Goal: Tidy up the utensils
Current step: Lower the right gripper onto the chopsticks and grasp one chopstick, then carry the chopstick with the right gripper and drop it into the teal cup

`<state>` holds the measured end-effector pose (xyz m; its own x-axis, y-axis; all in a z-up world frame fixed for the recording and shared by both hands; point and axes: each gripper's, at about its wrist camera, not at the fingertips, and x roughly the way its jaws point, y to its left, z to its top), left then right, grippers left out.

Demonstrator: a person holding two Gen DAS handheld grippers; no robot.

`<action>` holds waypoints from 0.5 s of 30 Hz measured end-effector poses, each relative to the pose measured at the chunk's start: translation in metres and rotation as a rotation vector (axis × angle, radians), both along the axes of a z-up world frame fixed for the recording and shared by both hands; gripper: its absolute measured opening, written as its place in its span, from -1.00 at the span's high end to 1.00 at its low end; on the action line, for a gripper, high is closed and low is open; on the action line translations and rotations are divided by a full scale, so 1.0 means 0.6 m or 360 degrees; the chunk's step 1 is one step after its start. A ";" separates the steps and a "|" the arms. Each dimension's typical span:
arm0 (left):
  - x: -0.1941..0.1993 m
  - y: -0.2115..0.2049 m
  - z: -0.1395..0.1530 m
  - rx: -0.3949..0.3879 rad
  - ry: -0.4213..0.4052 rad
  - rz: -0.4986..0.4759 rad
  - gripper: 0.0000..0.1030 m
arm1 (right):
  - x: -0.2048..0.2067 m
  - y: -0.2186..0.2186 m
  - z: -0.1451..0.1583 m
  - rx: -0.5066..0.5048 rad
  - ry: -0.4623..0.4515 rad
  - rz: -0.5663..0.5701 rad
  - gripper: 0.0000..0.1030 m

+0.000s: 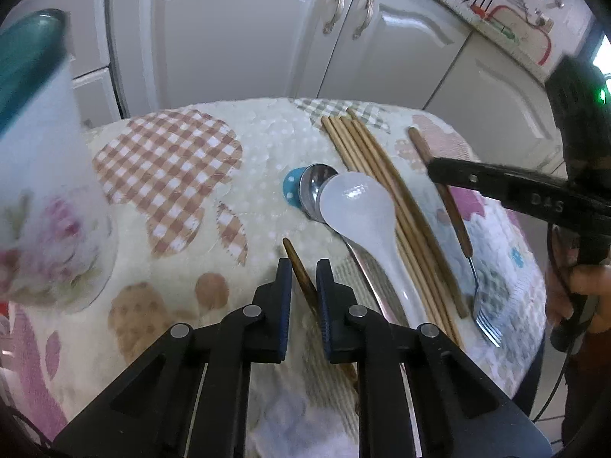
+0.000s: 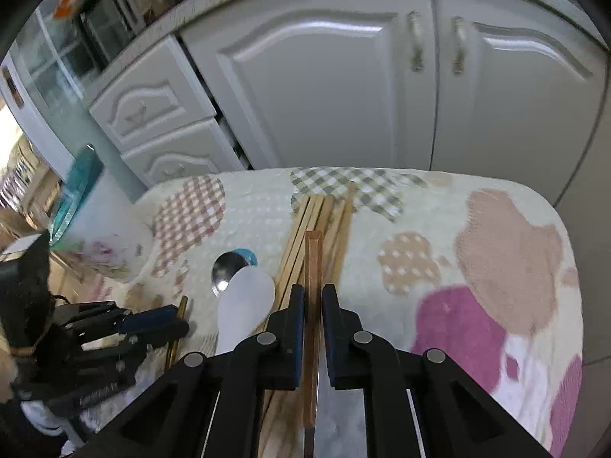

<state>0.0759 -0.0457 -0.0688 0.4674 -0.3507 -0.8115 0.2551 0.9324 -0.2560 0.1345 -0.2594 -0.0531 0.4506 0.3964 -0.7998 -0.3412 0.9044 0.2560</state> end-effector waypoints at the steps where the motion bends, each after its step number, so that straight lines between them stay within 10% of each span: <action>1: -0.007 0.004 0.007 -0.0016 -0.0011 0.0002 0.79 | -0.010 -0.009 0.008 0.0030 -0.0010 -0.0007 0.83; 15: -0.135 0.090 0.135 -0.0182 -0.0290 0.0027 0.90 | -0.134 -0.012 0.133 0.0207 -0.0243 0.0059 0.83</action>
<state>-0.0051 0.0086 0.0122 0.6092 -0.4267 -0.6684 0.2915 0.9044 -0.3117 0.0539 -0.2669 0.0269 0.5458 0.5106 -0.6643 -0.4175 0.8532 0.3127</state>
